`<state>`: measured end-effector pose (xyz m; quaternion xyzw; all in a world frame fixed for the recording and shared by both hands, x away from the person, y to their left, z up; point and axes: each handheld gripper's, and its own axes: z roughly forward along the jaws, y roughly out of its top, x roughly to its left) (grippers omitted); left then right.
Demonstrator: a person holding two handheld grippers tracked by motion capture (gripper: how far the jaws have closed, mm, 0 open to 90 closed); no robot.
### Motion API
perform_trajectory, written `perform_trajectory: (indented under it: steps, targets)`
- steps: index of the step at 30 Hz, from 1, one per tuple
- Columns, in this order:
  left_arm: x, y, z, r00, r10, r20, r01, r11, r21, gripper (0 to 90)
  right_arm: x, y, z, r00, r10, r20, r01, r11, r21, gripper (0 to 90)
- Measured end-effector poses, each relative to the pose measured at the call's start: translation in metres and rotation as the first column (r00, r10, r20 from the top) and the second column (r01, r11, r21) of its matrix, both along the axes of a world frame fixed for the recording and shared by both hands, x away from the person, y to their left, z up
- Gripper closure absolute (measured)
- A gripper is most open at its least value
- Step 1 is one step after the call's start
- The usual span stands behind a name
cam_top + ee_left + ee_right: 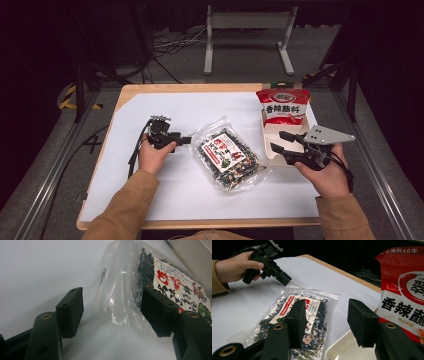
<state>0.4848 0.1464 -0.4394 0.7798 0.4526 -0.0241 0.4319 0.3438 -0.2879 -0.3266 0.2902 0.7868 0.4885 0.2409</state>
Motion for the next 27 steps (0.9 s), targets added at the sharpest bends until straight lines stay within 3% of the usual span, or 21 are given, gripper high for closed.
perform_trajectory:
  steps: [14,20,27]
  targets:
    - [0.006,-0.008,-0.011,0.9969,-0.047,-0.063,0.043,0.9973,-0.059,36.9,-0.006,-0.001,-0.002,0.9999,-0.017,0.001,0.017,1.0,-0.007,46.6]
    - [0.005,-0.01,-0.01,0.9963,-0.056,-0.066,0.052,0.9966,-0.065,39.8,-0.007,-0.002,-0.003,0.9999,-0.017,0.003,0.017,1.0,-0.011,46.3]
    - [0.001,-0.011,-0.005,0.9972,-0.052,-0.054,0.047,0.994,-0.098,45.6,-0.006,0.0,-0.003,0.9999,-0.013,0.005,0.013,1.0,-0.012,46.0]
